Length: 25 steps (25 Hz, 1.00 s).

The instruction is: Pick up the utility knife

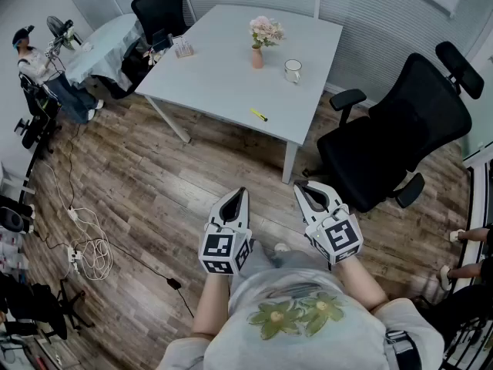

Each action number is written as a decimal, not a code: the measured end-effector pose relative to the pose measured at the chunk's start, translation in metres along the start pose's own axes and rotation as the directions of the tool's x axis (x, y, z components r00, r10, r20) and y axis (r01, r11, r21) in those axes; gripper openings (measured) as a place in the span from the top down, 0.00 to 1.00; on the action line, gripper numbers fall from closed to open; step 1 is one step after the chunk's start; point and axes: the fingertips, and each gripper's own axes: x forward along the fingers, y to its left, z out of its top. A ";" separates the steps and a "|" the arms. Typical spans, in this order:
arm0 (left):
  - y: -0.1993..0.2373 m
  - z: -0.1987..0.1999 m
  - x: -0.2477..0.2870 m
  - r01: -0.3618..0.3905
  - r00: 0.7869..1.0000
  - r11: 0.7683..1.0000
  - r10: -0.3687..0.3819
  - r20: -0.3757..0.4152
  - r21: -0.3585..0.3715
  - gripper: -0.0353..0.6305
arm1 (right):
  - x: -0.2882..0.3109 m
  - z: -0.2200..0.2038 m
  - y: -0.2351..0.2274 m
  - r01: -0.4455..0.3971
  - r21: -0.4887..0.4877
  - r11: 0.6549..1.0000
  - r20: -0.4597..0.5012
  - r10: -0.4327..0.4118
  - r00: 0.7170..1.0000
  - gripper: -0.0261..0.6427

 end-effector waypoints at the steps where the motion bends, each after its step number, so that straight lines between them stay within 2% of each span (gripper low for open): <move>1: -0.002 0.001 -0.002 -0.001 1.000 1.000 0.001 0.003 0.006 0.94 | -0.001 0.001 0.002 -0.002 -0.002 1.000 0.002 0.002 1.000 0.96; 7: -0.004 0.004 0.002 0.010 1.000 1.000 -0.010 0.010 0.017 0.94 | 0.000 0.004 0.002 0.007 -0.031 0.999 0.017 -0.007 1.000 0.96; 14: 0.003 0.018 0.035 0.048 0.999 0.998 -0.049 0.016 0.035 0.94 | 0.028 0.008 -0.021 0.025 -0.042 0.999 0.008 -0.025 1.000 0.96; 25: 0.085 0.061 0.113 0.078 0.996 0.996 -0.080 0.043 0.039 0.94 | 0.136 0.053 -0.063 0.051 -0.097 0.994 0.056 -0.046 0.997 0.96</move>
